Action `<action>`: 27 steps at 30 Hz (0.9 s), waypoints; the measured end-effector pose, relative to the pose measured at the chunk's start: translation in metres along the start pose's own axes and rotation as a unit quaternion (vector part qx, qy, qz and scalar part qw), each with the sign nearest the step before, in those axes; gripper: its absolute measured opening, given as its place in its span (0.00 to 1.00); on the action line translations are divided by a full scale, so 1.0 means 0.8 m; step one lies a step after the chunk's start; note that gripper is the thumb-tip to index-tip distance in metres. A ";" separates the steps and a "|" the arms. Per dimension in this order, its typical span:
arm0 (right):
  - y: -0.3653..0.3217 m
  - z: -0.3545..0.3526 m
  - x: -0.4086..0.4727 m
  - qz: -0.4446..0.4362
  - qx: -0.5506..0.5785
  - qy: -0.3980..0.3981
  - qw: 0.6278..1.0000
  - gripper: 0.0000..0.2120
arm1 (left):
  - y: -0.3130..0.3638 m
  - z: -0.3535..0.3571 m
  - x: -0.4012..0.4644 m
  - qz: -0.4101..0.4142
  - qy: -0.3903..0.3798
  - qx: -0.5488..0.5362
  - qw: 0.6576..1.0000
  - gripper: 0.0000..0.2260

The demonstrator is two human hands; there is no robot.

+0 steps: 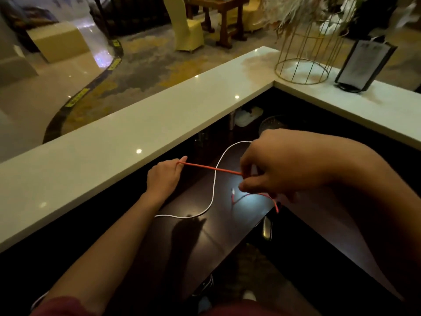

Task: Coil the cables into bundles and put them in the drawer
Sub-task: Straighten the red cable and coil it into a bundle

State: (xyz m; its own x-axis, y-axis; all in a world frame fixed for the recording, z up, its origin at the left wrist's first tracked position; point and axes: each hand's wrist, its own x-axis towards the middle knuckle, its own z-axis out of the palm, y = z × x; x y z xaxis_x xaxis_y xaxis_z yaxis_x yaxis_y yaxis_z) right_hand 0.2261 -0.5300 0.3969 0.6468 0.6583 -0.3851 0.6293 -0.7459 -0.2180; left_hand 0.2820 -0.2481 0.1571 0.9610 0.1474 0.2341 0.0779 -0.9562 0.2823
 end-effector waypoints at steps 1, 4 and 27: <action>-0.008 -0.007 -0.004 0.001 -0.011 -0.002 1.000 0.13 | 0.004 0.002 0.003 -0.007 0.000 -0.017 1.000 0.25; -0.032 -0.023 -0.005 0.001 -0.040 0.011 0.999 0.17 | 0.013 0.007 0.012 -0.022 -0.026 -0.053 0.998 0.27; 0.000 0.165 0.097 0.095 0.403 0.359 0.836 0.16 | 0.119 -0.235 -0.056 0.291 -0.195 -0.774 0.528 0.12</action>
State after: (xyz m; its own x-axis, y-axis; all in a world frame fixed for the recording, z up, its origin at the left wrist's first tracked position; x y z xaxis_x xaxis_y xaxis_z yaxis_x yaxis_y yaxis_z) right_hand 0.2193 -0.4919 0.2483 0.9765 0.1948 0.0925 0.1771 -0.4793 -0.8596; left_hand 0.1967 -0.2983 0.3483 0.7076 -0.4088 0.5763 -0.2816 0.5849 0.7607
